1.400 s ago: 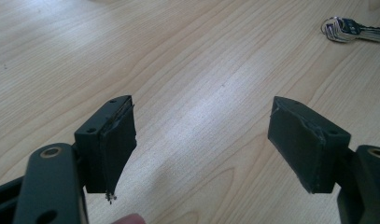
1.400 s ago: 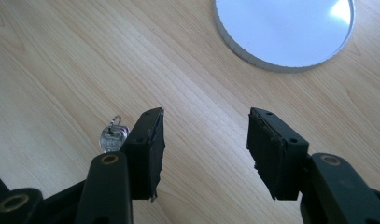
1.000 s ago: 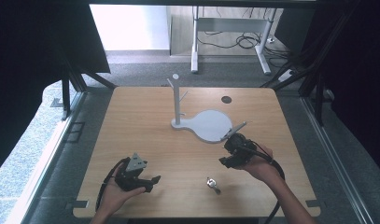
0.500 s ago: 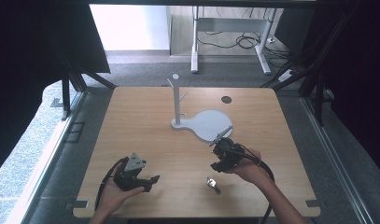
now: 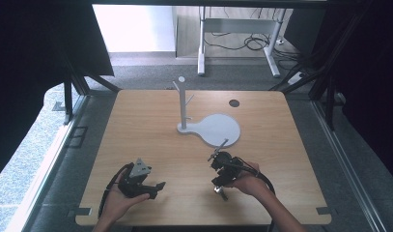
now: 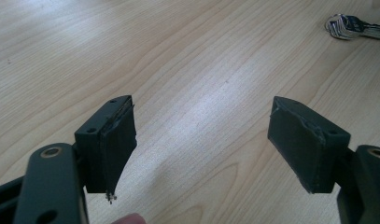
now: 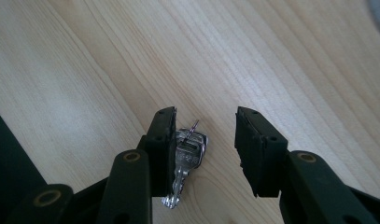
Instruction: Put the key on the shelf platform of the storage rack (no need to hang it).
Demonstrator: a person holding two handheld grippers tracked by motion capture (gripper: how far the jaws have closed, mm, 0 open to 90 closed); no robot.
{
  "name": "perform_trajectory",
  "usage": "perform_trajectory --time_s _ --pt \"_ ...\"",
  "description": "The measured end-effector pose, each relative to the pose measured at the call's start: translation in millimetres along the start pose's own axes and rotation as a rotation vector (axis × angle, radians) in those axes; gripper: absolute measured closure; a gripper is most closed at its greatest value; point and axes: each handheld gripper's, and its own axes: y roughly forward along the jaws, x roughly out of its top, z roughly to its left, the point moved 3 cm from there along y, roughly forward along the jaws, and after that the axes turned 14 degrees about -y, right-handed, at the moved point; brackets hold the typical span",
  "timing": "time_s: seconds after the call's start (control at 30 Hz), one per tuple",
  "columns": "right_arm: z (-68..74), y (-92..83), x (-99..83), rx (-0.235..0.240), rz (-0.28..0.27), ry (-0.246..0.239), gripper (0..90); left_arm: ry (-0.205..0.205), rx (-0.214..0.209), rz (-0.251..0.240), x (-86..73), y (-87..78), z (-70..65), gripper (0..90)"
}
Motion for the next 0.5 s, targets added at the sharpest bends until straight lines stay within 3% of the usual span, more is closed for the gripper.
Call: perform_trajectory --time_s 0.5 --pt "2.1 20.1 1.8 0.026 0.033 -0.006 63.7 0.001 -0.001 0.007 -0.4 0.8 -0.3 23.6"
